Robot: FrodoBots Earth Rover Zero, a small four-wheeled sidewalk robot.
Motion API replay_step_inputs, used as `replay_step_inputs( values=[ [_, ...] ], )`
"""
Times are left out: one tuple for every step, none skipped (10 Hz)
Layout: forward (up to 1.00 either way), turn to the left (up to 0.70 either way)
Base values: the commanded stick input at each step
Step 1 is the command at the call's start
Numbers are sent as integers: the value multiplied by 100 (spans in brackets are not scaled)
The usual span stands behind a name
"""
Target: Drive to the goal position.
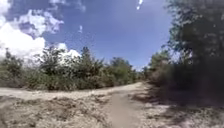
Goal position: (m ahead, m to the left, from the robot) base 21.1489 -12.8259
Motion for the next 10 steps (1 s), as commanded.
replay_step_inputs(
  values=[
    [85, 0],
    [85, 0],
    [85, 0],
    [85, 0],
    [85, 0],
    [85, 0],
    [85, 0],
    [85, 0],
    [85, 0],
    [85, 0]
  ],
)
